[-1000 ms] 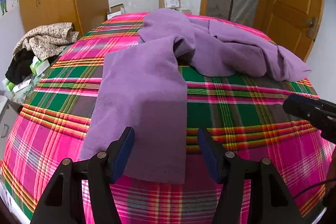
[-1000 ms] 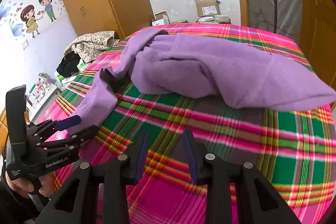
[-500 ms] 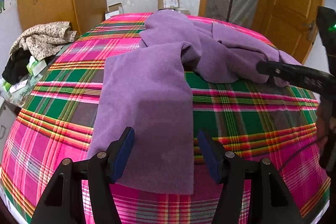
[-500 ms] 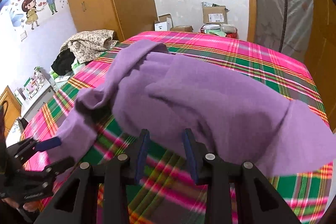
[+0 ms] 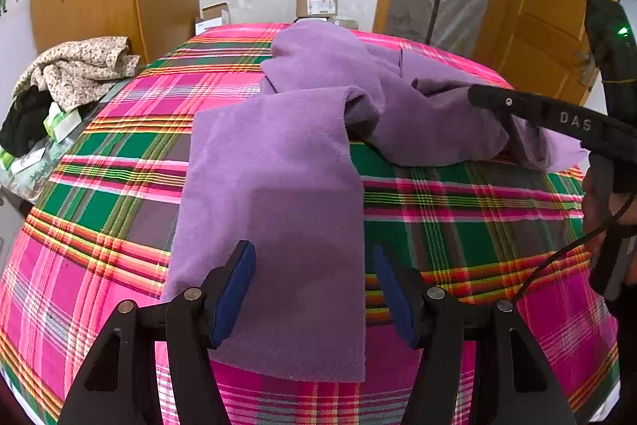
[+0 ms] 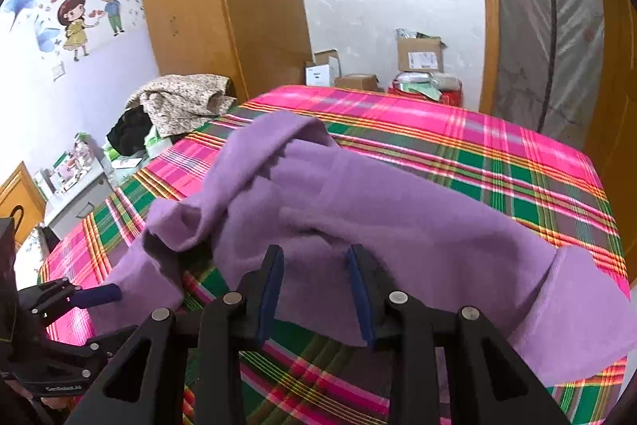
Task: Fold clothes
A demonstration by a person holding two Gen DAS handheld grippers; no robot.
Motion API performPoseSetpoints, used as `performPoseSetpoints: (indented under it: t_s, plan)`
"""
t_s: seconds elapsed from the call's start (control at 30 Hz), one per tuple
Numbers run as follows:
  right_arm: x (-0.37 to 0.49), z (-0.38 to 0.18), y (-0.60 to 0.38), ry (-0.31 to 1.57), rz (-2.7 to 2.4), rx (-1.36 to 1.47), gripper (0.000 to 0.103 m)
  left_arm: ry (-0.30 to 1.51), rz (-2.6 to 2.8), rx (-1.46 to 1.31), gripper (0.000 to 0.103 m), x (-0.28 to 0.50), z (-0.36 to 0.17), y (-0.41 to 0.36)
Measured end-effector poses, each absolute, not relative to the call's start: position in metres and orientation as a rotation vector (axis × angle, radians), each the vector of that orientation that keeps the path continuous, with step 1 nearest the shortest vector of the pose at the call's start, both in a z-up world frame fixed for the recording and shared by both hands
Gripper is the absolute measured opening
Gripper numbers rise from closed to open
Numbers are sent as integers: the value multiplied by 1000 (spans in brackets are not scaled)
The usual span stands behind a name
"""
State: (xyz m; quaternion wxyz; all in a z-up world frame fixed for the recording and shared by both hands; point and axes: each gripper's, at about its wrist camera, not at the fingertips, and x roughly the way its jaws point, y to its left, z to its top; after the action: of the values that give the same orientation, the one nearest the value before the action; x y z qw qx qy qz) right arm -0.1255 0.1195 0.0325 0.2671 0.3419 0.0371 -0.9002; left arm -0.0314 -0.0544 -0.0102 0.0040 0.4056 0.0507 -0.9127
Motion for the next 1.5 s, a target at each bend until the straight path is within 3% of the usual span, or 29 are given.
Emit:
performPoseSetpoints:
  t_s: [0.53,0.57,0.6,0.63,0.97,1.07,1.13,1.37,1.5]
  plan:
    - [-162,16,97,188,-2334,1077,34,176,-2851,1281,64,-29,-10,-55]
    - [-162,15,95,190,-2317,1078,29,178,-2852,1278,64,-29,-9,-55]
    - [-161,15,93,191,-2302,1079,7,179,-2852,1275,64,-28,-9,-56]
    - [-158,15,92,191,-2294,1068,2,181,-2852,1273,64,-28,-9,-56]
    - [-127,34,100,174,-2287,973,0,197,-2859,1246,64,-19,0,-56]
    - [-136,30,109,155,-2313,1011,2,191,-2870,1241,64,-14,2,-54]
    - [-146,25,116,149,-2348,1031,21,183,-2876,1236,64,-11,4,-52]
    - [-175,35,139,159,-2482,1021,22,197,-2852,1238,64,-15,1,-58]
    - [-173,40,143,277,-2522,946,39,196,-2850,1260,64,-21,-4,-56]
